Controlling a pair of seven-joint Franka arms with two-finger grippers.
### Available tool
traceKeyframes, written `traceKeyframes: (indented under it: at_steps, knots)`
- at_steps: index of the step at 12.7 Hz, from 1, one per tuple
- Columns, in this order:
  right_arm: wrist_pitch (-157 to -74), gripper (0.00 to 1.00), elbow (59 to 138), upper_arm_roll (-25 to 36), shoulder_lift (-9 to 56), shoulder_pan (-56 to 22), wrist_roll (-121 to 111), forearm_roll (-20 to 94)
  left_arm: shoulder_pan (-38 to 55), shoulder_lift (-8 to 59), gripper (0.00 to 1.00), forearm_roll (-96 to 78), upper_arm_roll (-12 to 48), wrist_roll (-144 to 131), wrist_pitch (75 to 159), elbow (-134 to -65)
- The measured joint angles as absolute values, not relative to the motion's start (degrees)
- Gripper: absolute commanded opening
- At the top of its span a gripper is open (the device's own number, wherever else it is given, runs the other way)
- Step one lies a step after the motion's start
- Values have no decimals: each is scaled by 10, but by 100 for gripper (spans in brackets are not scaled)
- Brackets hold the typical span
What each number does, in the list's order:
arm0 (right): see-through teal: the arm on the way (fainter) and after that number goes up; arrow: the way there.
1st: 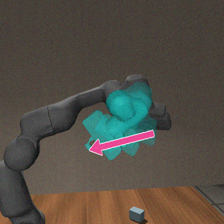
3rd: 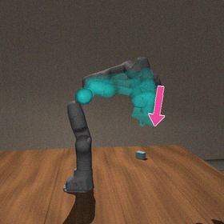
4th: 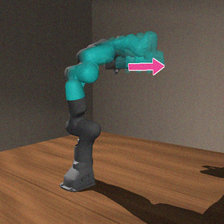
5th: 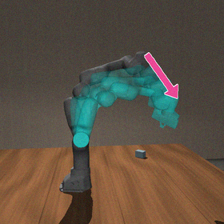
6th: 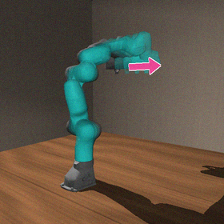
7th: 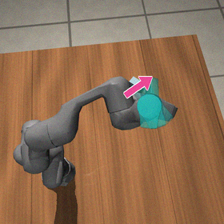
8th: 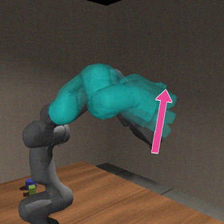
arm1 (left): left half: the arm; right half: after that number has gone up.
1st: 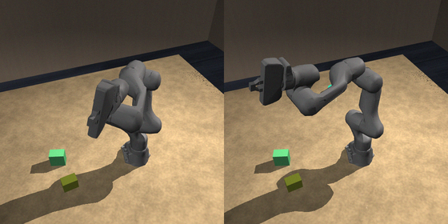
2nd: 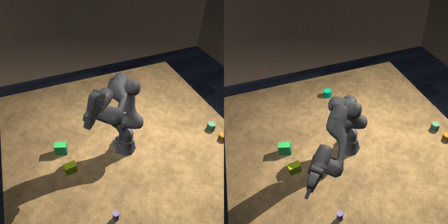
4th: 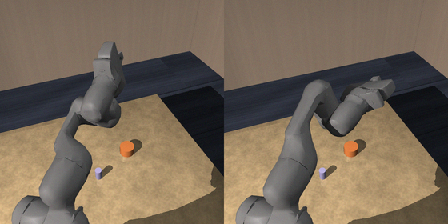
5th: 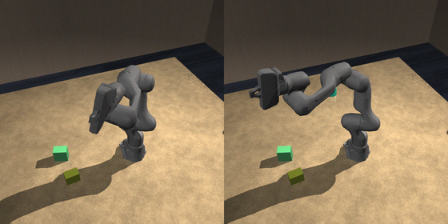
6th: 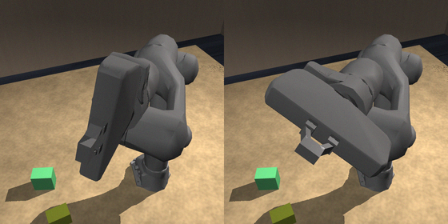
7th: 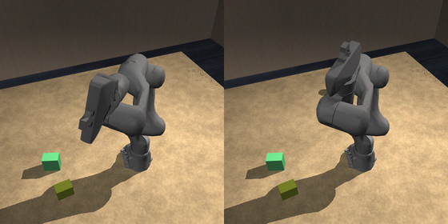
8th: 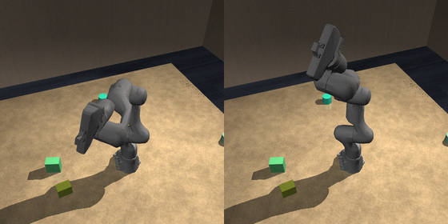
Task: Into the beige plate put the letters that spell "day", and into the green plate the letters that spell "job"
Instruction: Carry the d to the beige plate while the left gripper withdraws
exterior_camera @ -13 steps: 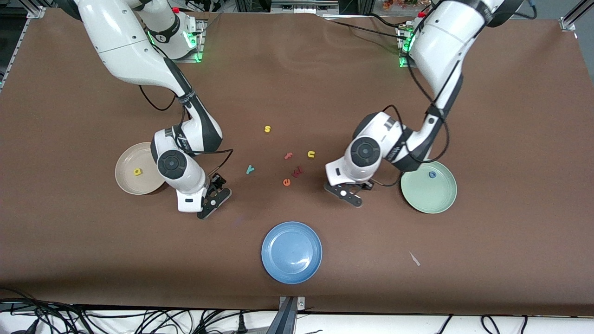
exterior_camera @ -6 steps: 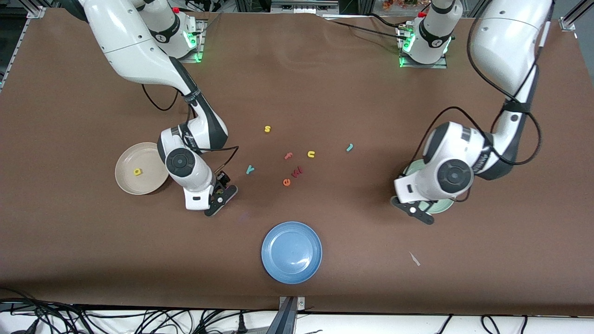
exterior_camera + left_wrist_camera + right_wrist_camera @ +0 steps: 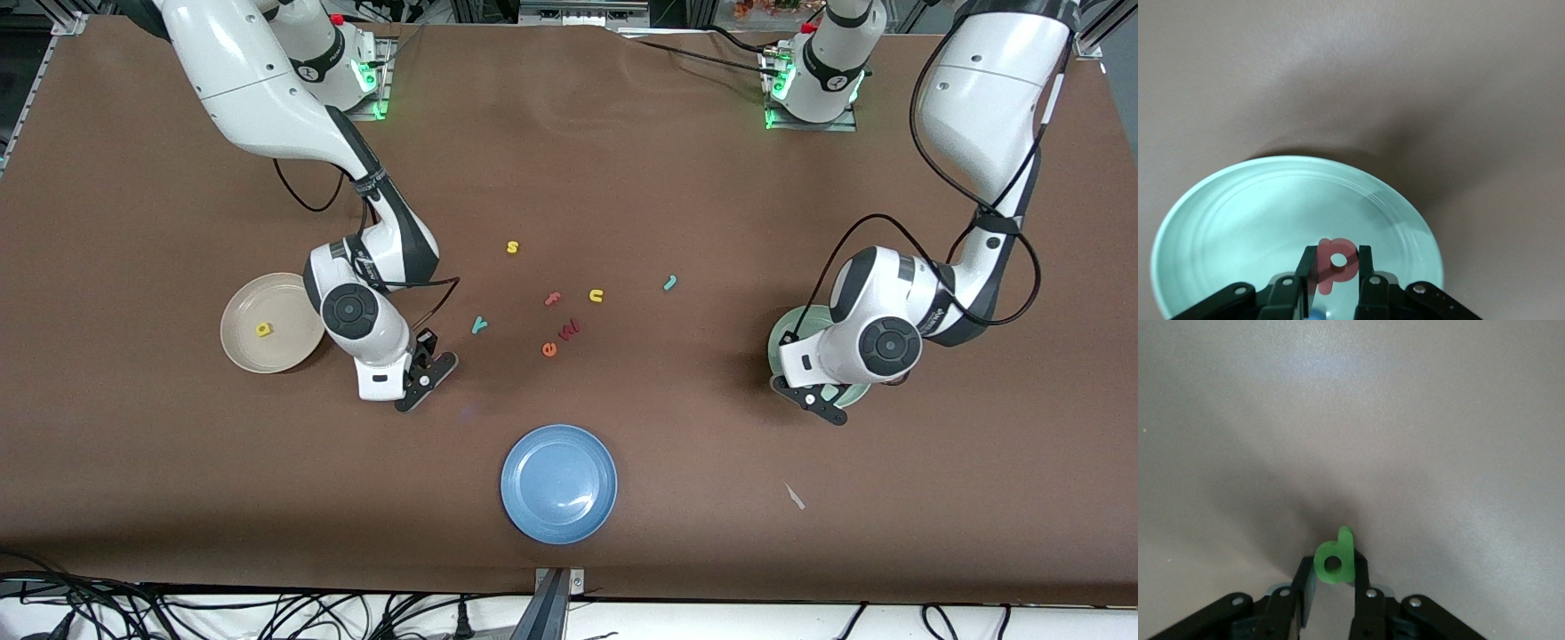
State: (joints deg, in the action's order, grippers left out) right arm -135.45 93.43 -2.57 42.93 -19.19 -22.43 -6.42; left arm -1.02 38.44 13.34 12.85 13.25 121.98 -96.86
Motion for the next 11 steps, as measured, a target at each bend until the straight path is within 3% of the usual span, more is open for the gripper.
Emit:
traceKeyframes:
  at_steps: [1,7,11]
  knots:
    - [-1354,22,934,-26,429,-192,-224,-64,-11,388,99,135,128,132,1235,-979]
    - [-1338,15,925,-17,425,-182,-211,-48,-12,379,100,135,131,132,1233,-982]
    - [-1249,15,922,-9,377,-147,-138,-24,-11,315,100,107,160,109,1138,-975]
